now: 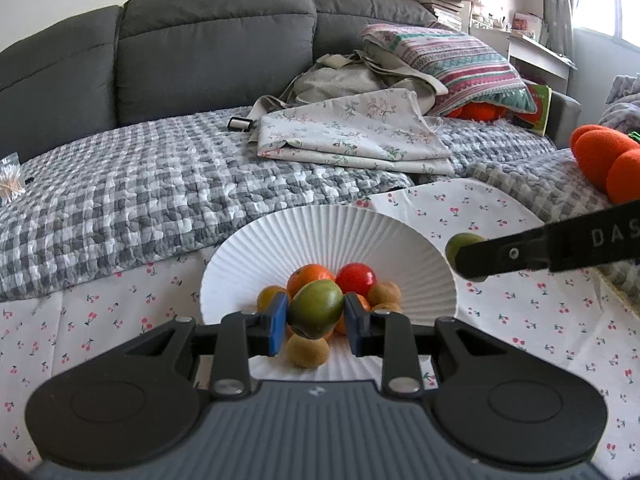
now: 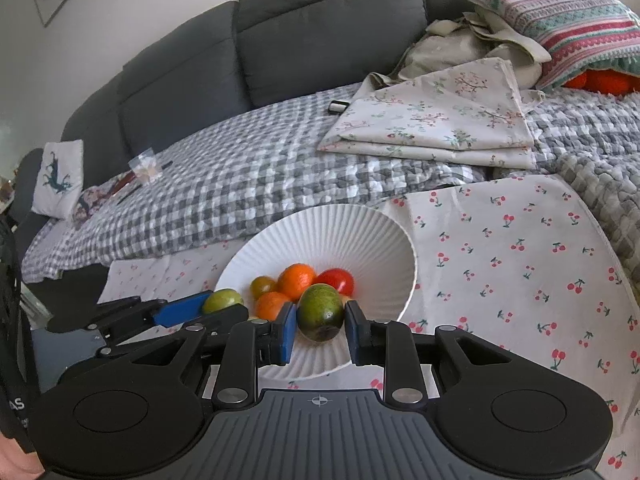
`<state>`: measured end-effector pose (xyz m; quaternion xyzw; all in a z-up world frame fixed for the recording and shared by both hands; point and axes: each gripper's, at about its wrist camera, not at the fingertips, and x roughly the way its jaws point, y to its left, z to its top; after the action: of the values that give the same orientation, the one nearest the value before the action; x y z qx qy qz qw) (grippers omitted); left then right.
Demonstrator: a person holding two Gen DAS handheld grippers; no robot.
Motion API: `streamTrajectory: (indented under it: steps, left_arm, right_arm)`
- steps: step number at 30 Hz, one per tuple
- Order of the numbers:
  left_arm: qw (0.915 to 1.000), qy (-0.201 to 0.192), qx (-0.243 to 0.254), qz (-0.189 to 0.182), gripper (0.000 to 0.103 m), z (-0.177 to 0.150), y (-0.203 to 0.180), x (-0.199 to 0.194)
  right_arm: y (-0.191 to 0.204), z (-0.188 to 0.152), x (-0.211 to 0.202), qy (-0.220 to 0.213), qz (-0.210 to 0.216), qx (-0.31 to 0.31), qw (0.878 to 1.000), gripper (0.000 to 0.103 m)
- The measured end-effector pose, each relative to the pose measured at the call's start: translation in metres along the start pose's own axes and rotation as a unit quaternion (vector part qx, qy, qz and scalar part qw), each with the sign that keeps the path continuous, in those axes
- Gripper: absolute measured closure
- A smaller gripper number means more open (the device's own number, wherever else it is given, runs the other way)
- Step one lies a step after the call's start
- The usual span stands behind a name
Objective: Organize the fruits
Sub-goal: 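Carry both limes into the white bowl and open both tools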
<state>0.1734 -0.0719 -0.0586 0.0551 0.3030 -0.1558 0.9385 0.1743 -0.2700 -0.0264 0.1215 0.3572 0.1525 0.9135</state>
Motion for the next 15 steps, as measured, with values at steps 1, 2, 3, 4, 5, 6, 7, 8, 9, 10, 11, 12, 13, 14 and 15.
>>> streamTrajectory:
  steps: [1, 2, 3, 4, 5, 6, 7, 8, 9, 10, 11, 12, 13, 14, 15]
  left_arm:
    - [1.0, 0.001, -0.002, 0.0, 0.075, 0.001, 0.001, 0.003]
    - [1.0, 0.001, -0.003, 0.0, 0.075, 0.002, 0.002, 0.005]
    - [1.0, 0.0, -0.001, 0.0, 0.075, 0.003, 0.003, 0.008]
    - [1.0, -0.001, 0.0, -0.001, 0.075, 0.004, 0.004, 0.011]
    - [1.0, 0.0, 0.001, -0.002, 0.075, 0.005, 0.005, 0.014]
    - [1.0, 0.001, 0.001, -0.005, 0.075, 0.006, 0.005, 0.017]
    - [1.0, 0.002, 0.0, -0.008, 0.075, 0.008, 0.005, 0.02]
    - [1.0, 0.003, 0.0, -0.009, 0.075, 0.01, 0.006, 0.024]
    - [1.0, 0.005, -0.001, -0.008, 0.075, 0.012, 0.006, 0.028]
    - [0.9999, 0.005, -0.006, -0.008, 0.075, 0.016, 0.007, 0.033]
    - [0.9999, 0.006, -0.012, -0.01, 0.075, 0.018, 0.009, 0.038]
    - [0.9996, 0.011, -0.019, -0.017, 0.075, 0.023, 0.01, 0.045]
    - [0.9994, 0.012, -0.024, -0.02, 0.075, 0.025, 0.012, 0.05]
    - [0.9993, 0.012, -0.027, -0.021, 0.075, 0.028, 0.013, 0.055]
    - [0.9993, 0.013, -0.028, -0.021, 0.075, 0.031, 0.014, 0.062]
  right_arm:
    - [-0.002, 0.001, 0.002, 0.0, -0.001, 0.003, 1.0, 0.078]
    - [-0.005, 0.003, 0.004, 0.001, -0.002, 0.006, 1.0, 0.078]
    - [-0.007, 0.003, 0.007, 0.001, -0.003, 0.009, 1.0, 0.078]
    - [-0.01, 0.004, 0.01, 0.002, -0.003, 0.011, 1.0, 0.078]
    - [-0.012, 0.005, 0.013, 0.003, -0.005, 0.013, 1.0, 0.078]
    - [-0.013, 0.005, 0.015, 0.004, -0.006, 0.015, 1.0, 0.078]
    - [-0.014, 0.006, 0.018, 0.005, -0.007, 0.016, 1.0, 0.078]
    - [-0.015, 0.006, 0.02, 0.005, -0.008, 0.017, 1.0, 0.078]
    - [-0.016, 0.007, 0.023, 0.005, -0.008, 0.017, 1.0, 0.078]
    - [-0.017, 0.007, 0.025, 0.005, -0.007, 0.016, 1.0, 0.078]
    - [-0.018, 0.008, 0.028, 0.005, -0.007, 0.016, 1.0, 0.078]
    - [-0.018, 0.008, 0.031, 0.006, -0.007, 0.016, 1.0, 0.078]
    - [-0.018, 0.007, 0.035, 0.008, -0.008, 0.017, 1.0, 0.078]
    - [-0.019, 0.007, 0.039, 0.011, -0.009, 0.02, 1.0, 0.078]
    - [-0.019, 0.007, 0.043, 0.013, -0.012, 0.021, 1.0, 0.078]
